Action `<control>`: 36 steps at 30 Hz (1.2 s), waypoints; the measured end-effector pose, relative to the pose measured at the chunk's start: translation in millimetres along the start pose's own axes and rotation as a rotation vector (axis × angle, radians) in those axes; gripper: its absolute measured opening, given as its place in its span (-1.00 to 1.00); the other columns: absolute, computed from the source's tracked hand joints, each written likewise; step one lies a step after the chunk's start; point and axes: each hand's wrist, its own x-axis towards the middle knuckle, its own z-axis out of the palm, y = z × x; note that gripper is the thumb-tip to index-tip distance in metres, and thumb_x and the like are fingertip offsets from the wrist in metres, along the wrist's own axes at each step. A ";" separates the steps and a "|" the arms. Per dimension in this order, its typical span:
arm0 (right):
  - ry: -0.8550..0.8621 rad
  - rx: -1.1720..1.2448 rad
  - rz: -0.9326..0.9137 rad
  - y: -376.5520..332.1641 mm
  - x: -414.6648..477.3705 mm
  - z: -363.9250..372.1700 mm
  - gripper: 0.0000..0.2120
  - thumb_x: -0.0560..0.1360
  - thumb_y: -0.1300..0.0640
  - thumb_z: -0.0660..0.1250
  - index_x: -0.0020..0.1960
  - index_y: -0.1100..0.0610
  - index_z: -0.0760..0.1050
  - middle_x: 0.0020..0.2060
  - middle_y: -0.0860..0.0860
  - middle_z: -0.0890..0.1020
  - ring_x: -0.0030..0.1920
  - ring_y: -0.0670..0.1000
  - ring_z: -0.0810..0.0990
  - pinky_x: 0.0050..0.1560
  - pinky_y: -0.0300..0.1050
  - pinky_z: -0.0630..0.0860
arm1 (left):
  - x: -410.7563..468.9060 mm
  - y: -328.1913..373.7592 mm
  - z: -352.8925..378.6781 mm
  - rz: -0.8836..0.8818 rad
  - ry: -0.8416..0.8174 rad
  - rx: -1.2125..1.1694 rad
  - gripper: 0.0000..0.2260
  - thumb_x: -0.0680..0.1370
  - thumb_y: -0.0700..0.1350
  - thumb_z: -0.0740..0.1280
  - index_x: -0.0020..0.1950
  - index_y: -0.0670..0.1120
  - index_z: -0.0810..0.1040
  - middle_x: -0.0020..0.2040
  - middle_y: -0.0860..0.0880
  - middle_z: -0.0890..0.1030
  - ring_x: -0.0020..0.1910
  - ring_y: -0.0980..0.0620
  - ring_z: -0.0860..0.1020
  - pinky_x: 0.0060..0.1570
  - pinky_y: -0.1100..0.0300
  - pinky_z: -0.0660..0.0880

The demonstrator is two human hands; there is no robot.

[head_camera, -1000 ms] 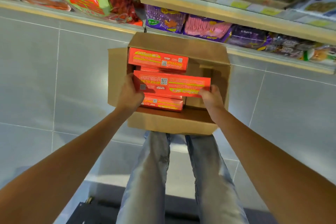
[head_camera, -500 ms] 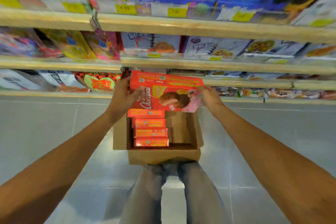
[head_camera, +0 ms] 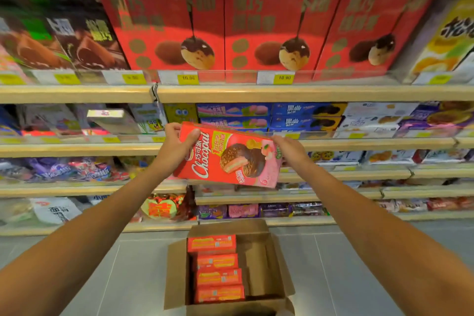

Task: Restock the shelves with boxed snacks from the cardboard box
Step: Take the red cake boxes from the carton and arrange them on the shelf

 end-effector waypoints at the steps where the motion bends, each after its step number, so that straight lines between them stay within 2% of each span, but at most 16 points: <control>1: -0.010 0.012 -0.010 -5.8 -1.1 -0.9 -0.47 0.52 -0.17 0.21 0.11 0.32 0.48 0.01 0.18 0.56 -0.04 0.09 0.51 0.08 0.11 0.47 | -0.5 7.3 -2.7 -0.015 0.011 -0.032 -0.68 0.56 0.02 0.27 0.17 -0.07 0.21 -0.02 -0.03 0.50 -0.20 0.14 0.55 -0.27 0.29 0.46; 3: -0.043 0.054 -0.074 -35.6 -13.3 -7.6 -0.42 0.50 -0.27 0.19 0.14 0.26 0.44 0.01 0.06 0.53 -0.01 0.01 0.51 -0.01 -0.06 0.44 | 3.8 34.6 -14.0 0.040 0.082 -0.075 -0.71 0.56 0.02 0.27 0.18 -0.07 0.28 -0.04 -0.06 0.56 -0.28 0.18 0.60 -0.31 0.33 0.50; 6: -0.100 0.232 -0.149 -61.4 -12.0 -12.4 -0.26 0.26 -0.50 0.25 0.08 0.12 0.53 0.06 0.05 0.58 0.07 0.06 0.57 0.12 -0.01 0.50 | 14.2 65.1 -28.3 0.109 0.156 -0.149 -0.74 0.57 0.00 0.28 0.15 -0.10 0.37 -0.14 0.01 0.59 -0.38 0.28 0.60 -0.37 0.42 0.51; 8: -0.122 0.287 -0.222 -73.0 -11.8 -18.3 -0.07 0.12 -0.59 0.23 0.23 0.04 0.49 0.24 0.06 0.51 0.22 0.06 0.52 0.25 0.04 0.45 | 15.6 85.3 -38.8 0.109 0.158 -0.245 -0.69 0.56 0.03 0.29 0.19 -0.13 0.40 -0.11 -0.06 0.62 -0.27 0.11 0.63 -0.20 0.23 0.58; 10: -0.126 0.280 -0.216 -98.0 -24.5 -23.3 0.20 0.01 -0.65 0.20 0.45 0.07 0.27 0.40 0.02 0.37 0.36 0.05 0.39 0.39 0.06 0.32 | 19.4 101.9 -49.6 0.132 0.139 -0.320 -0.56 0.53 0.10 0.32 0.24 -0.19 0.41 -0.04 -0.14 0.63 -0.16 -0.03 0.63 -0.05 0.03 0.56; 11: -0.112 0.268 -0.220 -112.9 -30.5 -25.2 0.24 0.00 -0.66 0.18 0.49 0.07 0.21 0.44 0.03 0.33 0.41 0.05 0.34 0.43 0.08 0.26 | 19.5 112.1 -54.6 0.140 0.131 -0.344 -0.46 0.48 0.16 0.35 0.27 -0.21 0.40 0.00 -0.17 0.63 -0.13 -0.07 0.63 -0.01 -0.02 0.56; 14: -0.062 0.190 -0.329 -147.4 -42.4 -34.3 -0.02 0.29 -0.54 0.10 0.47 0.12 0.25 0.37 0.06 0.39 0.36 0.05 0.36 0.39 -0.04 0.24 | 18.4 139.8 -68.6 0.185 0.143 -0.366 -0.24 0.29 0.32 0.39 0.27 -0.19 0.42 0.02 -0.17 0.64 -0.08 -0.11 0.64 0.07 -0.11 0.56; 17: -0.148 0.214 -0.372 -177.6 -43.1 -46.3 -0.02 0.17 -0.64 0.05 0.33 0.01 0.44 0.29 0.04 0.51 0.28 0.04 0.48 0.36 0.03 0.32 | 18.4 174.5 -78.2 0.278 0.222 -0.307 -0.44 0.39 0.27 0.37 0.18 -0.12 0.45 0.01 -0.14 0.64 -0.09 -0.07 0.64 0.06 -0.04 0.56; 20: -0.264 0.296 -0.321 -195.9 -49.5 -62.2 -0.30 0.42 -0.48 -0.18 0.05 -0.07 0.53 -0.01 0.00 0.64 0.05 0.01 0.58 0.16 0.07 0.46 | 11.9 207.6 -87.2 0.504 0.352 -0.129 -0.59 0.44 0.19 0.36 0.16 -0.02 0.42 0.01 -0.03 0.60 -0.01 0.02 0.59 0.08 0.10 0.51; 23: -0.402 0.424 -0.290 -208.0 -50.2 -83.3 -0.18 0.44 -0.45 -0.29 -0.05 0.07 0.57 -0.13 0.07 0.67 0.06 0.12 0.56 0.07 0.15 0.48 | -3.0 238.2 -96.0 0.756 0.327 0.021 -0.41 0.31 0.28 0.33 0.22 0.00 0.38 0.08 0.01 0.56 0.02 0.10 0.55 0.04 0.25 0.48; 25: -0.421 0.421 -0.213 -215.3 -48.0 -92.9 -0.10 0.41 -0.49 -0.27 0.00 0.15 0.58 -0.21 0.13 0.69 0.01 0.16 0.60 0.01 0.16 0.51 | -8.0 252.3 -100.5 0.912 0.322 0.202 -0.32 0.30 0.29 0.32 0.30 -0.06 0.36 0.15 -0.01 0.51 0.10 0.04 0.51 0.10 0.18 0.45; 28: -0.481 0.383 -0.101 -222.3 -49.9 -99.0 -0.17 0.44 -0.48 -0.18 0.01 0.18 0.54 -0.39 0.15 0.64 -0.29 0.12 0.62 -0.14 0.09 0.60 | -12.5 272.8 -105.8 1.097 0.296 0.405 -0.22 0.31 0.38 0.30 0.31 -0.14 0.37 0.15 0.05 0.47 0.10 0.05 0.49 0.11 0.22 0.42; 30: -0.585 0.407 -0.057 -223.2 -47.6 -100.0 -0.35 0.50 -0.37 0.05 0.07 0.20 0.53 -0.27 0.18 0.64 -0.32 0.13 0.64 0.04 0.16 0.55 | -15.6 282.6 -106.9 1.206 0.288 0.474 -0.19 0.34 0.46 0.22 0.29 -0.17 0.38 0.14 0.04 0.47 0.07 0.14 0.45 0.09 0.40 0.36; 32: -0.721 0.341 -0.040 -222.8 -45.1 -101.0 -0.48 0.42 -0.20 0.35 0.16 0.20 0.51 -0.02 0.24 0.63 -0.07 0.20 0.67 0.16 0.15 0.49 | -16.9 286.7 -106.6 1.326 0.300 0.554 -0.24 0.38 0.44 0.19 0.28 -0.17 0.36 0.13 -0.07 0.51 0.07 0.10 0.45 0.07 0.36 0.36; 34: -0.718 0.299 -0.023 -216.7 -42.7 -103.0 -0.47 0.37 -0.15 0.38 0.16 0.22 0.47 0.03 0.27 0.63 -0.06 0.20 0.67 -0.09 0.03 0.61 | -15.7 285.2 -106.3 1.359 0.274 0.564 -0.30 0.40 0.43 0.17 0.27 -0.11 0.33 0.12 -0.09 0.52 0.07 0.05 0.46 0.07 0.25 0.39; 36: -0.700 0.325 -0.002 -215.6 -38.1 -102.4 -0.53 0.45 -0.16 0.19 0.06 0.24 0.48 -0.10 0.26 0.66 -0.27 0.16 0.68 -0.41 -0.13 0.60 | -14.0 282.1 -105.8 1.318 0.229 0.504 -0.31 0.41 0.47 0.09 0.25 -0.06 0.32 0.09 0.04 0.48 0.02 0.13 0.47 0.03 0.27 0.41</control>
